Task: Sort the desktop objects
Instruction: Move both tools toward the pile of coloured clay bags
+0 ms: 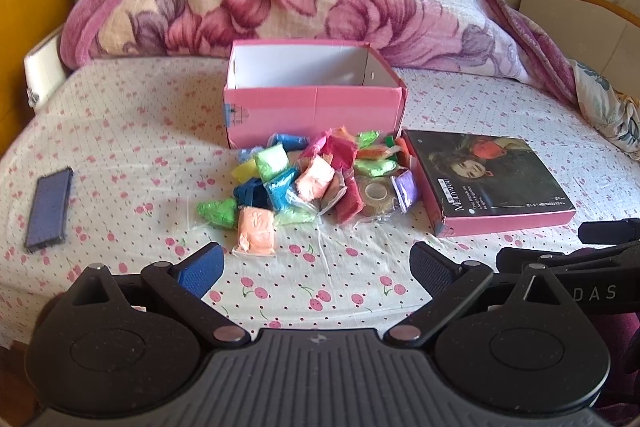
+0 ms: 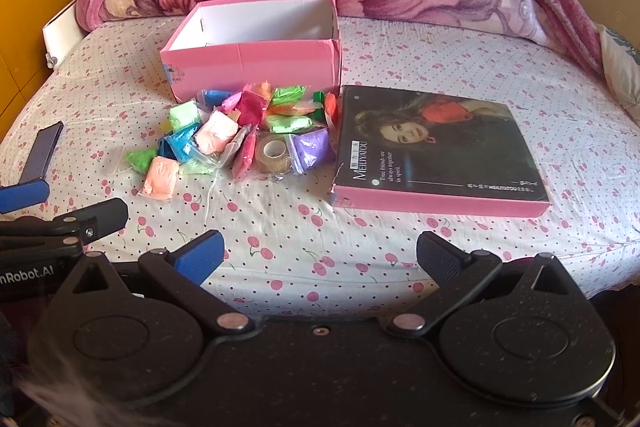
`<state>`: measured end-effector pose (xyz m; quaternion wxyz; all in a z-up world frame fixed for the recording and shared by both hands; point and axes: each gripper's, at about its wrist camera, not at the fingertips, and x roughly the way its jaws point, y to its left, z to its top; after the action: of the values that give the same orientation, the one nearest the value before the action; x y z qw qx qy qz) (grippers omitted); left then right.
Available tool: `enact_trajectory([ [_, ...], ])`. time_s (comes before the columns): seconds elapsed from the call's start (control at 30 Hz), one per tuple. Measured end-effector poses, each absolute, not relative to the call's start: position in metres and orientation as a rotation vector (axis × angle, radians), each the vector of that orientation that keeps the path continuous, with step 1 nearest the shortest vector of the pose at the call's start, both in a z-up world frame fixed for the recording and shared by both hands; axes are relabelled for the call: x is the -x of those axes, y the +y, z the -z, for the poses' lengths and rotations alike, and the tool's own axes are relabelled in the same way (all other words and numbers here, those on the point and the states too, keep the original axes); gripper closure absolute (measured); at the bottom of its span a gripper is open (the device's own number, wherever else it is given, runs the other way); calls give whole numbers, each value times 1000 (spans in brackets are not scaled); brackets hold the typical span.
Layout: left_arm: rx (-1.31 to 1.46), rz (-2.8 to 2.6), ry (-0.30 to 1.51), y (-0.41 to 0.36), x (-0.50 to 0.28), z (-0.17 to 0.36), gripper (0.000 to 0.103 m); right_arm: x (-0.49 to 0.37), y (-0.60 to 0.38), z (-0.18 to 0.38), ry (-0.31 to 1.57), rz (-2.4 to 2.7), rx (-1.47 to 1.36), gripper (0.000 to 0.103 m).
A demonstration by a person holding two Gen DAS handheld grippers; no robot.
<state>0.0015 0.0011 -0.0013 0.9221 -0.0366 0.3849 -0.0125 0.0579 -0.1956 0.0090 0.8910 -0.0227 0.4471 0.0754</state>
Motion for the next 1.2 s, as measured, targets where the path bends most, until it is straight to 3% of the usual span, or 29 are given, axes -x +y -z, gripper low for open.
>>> enact_trajectory([
  [0.6, 123, -14, 839, 39, -68, 46, 3, -125, -184, 34, 975, -289, 54, 1],
  [0.77, 62, -4, 840, 41, -82, 58, 3, -136, -175, 45, 910, -369, 91, 1],
  [1.2, 192, 15, 888, 72, -104, 96, 3, -170, -155, 72, 914, -496, 129, 1],
])
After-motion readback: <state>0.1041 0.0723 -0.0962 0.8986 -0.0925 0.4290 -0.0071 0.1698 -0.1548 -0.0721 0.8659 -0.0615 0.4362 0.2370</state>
